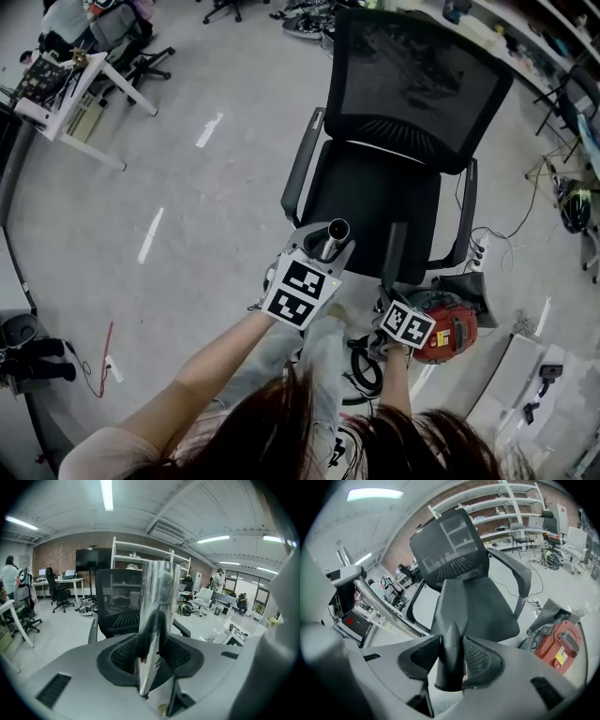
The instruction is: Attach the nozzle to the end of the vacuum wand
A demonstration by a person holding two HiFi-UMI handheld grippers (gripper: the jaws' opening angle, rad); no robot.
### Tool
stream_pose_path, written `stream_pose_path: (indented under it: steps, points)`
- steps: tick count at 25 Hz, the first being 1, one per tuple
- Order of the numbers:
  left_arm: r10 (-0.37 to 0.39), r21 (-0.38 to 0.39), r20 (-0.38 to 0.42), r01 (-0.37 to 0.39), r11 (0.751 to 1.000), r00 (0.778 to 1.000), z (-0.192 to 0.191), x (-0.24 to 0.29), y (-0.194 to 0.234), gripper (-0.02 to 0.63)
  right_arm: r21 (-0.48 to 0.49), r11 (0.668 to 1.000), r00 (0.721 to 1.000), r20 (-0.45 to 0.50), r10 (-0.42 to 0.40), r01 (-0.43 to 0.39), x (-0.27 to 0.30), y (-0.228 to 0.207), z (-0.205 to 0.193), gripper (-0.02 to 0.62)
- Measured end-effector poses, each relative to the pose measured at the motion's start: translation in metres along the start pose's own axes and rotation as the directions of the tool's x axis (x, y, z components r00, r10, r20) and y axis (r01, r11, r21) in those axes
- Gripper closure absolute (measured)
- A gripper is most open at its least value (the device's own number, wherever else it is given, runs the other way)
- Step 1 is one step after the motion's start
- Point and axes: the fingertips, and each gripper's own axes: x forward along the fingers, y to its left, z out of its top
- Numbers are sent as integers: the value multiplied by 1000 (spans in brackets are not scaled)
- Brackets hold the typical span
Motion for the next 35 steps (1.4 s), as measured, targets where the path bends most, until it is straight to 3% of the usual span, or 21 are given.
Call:
stream_pose_path:
  steps: [9, 18, 24, 35]
  points:
    - [-57, 17, 6, 57, 998, 998, -5, -16, -13, 448, 38, 998, 980, 197, 40, -48, -54, 58, 22, 422]
    - [-108, 55, 15, 107, 993, 994, -18, -40, -28, 449, 36, 997, 935, 352, 50, -67, -106, 99, 20, 422]
    - [-125, 58, 20, 124, 991, 992, -22, -49, -33, 449, 27, 996, 907, 417, 63, -82, -129, 111, 28, 422]
    - [-109, 82, 12, 108, 991, 994, -22, -60, -72, 449, -76, 980, 846, 495, 197, -184, -195, 130, 70, 422]
